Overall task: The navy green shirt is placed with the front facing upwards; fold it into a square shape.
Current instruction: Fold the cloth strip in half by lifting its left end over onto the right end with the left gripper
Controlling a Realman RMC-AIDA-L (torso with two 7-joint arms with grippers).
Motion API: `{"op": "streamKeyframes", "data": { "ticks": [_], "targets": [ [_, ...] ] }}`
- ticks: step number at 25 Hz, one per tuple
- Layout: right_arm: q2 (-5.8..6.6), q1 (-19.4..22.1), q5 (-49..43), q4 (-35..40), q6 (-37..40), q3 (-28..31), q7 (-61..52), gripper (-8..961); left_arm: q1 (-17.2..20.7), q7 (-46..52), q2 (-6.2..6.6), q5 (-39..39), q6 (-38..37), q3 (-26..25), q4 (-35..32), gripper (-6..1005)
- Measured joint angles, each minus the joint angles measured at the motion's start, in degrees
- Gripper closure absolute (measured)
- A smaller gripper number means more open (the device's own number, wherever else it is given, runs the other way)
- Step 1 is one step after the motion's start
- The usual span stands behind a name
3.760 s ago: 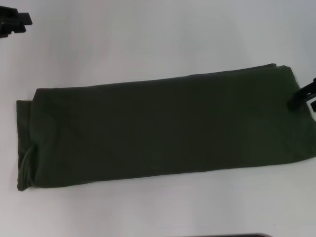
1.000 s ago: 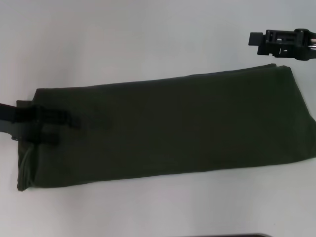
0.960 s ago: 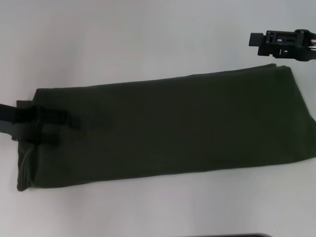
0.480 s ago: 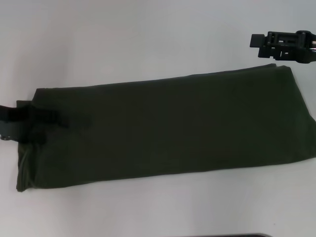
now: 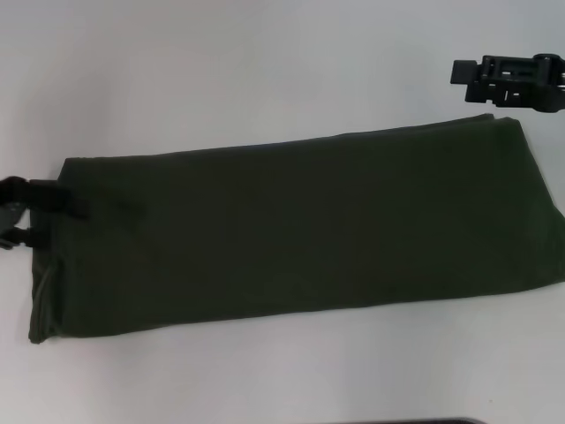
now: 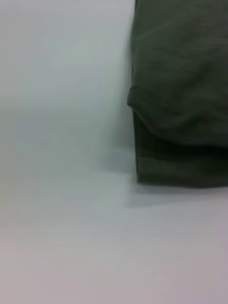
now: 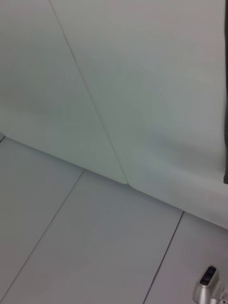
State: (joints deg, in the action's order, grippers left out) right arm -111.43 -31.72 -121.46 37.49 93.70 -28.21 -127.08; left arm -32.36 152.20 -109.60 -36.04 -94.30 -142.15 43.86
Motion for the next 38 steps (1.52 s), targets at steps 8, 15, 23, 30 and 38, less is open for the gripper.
{"op": "streamKeyframes", "data": {
  "ticks": [8,15,23,30,38],
  "targets": [
    [0.29,0.09,-0.10,0.20,-0.24,0.00,-0.09,99,0.80,2.93,0.48,1.13,-3.61,-0.54,3.93,51],
    [0.47,0.09,-0.09,0.22,-0.27,0.00,-0.10,100,0.47,3.86,-0.58,3.39,-1.44,-0.34,3.43,51],
    [0.53,0.08,-0.09,0.05,-0.25,0.00,-0.09,101,0.06,5.48,-1.05,5.43,1.16,-0.02,3.33,50],
    [0.52,0.08,-0.09,-0.05,-0.14,0.00,-0.46,100,-0.21,5.95,-1.09,6.50,1.78,0.03,2.70,50],
    [0.52,0.19,-0.09,0.01,0.05,0.00,-0.53,100,-0.71,5.98,-1.14,6.60,2.76,0.00,1.01,50]
  ]
}}
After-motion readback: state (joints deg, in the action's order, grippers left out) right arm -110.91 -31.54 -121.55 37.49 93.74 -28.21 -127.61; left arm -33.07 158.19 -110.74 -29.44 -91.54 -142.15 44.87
